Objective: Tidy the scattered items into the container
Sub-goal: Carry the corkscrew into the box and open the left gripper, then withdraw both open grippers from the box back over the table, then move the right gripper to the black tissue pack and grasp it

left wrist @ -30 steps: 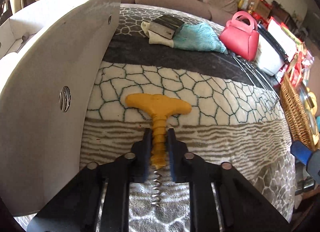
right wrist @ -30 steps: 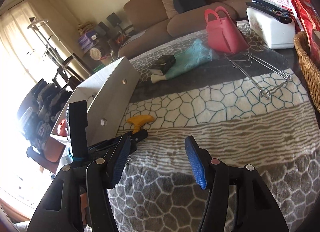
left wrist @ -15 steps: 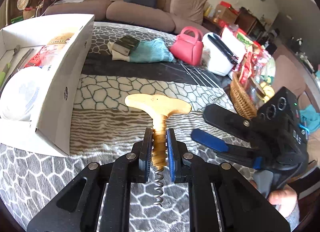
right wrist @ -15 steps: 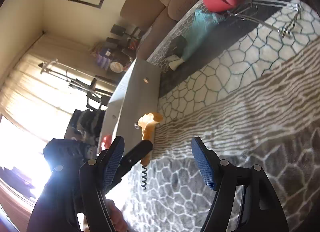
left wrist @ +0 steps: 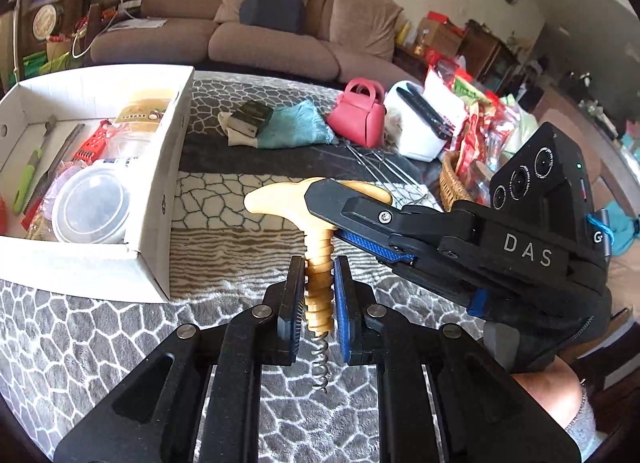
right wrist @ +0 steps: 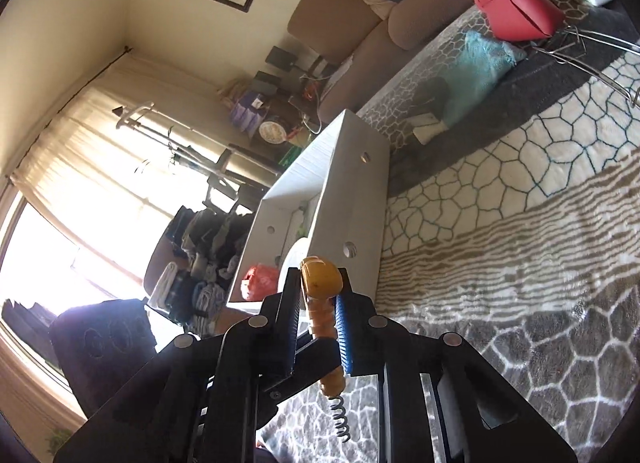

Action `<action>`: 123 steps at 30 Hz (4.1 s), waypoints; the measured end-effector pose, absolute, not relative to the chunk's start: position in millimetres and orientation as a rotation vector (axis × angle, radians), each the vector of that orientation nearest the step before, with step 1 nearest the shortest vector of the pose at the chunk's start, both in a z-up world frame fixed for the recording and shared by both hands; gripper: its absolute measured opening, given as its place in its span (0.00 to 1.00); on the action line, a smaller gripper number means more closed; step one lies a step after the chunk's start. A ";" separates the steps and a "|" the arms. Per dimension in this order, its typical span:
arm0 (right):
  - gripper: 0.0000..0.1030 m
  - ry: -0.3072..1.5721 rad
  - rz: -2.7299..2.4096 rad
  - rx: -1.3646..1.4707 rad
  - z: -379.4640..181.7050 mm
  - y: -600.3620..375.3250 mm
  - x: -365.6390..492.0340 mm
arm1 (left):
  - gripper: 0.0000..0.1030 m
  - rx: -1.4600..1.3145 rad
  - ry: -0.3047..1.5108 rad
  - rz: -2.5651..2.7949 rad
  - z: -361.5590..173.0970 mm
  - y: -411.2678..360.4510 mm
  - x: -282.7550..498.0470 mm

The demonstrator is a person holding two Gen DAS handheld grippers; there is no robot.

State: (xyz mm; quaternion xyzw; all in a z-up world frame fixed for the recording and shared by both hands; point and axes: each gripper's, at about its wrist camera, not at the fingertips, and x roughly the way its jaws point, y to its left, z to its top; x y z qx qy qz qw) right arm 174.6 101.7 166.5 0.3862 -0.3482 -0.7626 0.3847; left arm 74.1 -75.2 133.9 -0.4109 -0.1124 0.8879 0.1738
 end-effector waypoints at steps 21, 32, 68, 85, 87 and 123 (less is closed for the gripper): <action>0.16 -0.830 -1.768 1.078 223.4 -168.8 62.4 | 0.13 -1.223 -0.419 2.665 184.3 -342.7 -39.1; 0.16 -0.918 -1.692 1.243 151.7 -312.7 -39.2 | 0.13 -1.520 -0.384 2.670 114.2 -455.2 -149.5; 0.74 -0.385 -1.825 1.323 138.8 -367.2 -53.6 | 0.61 -1.649 -0.091 2.727 110.4 -455.7 -126.5; 0.99 0.047 -2.083 1.335 196.7 -259.5 13.6 | 1.00 -1.588 -0.160 2.748 151.3 -391.8 -53.3; 1.00 0.109 -2.090 1.310 209.0 -250.9 26.6 | 1.00 -1.571 -0.190 2.743 158.9 -386.8 -43.5; 1.00 0.399 -2.322 1.071 181.7 40.8 226.7 | 1.00 -1.243 -0.343 2.645 162.0 -171.7 89.9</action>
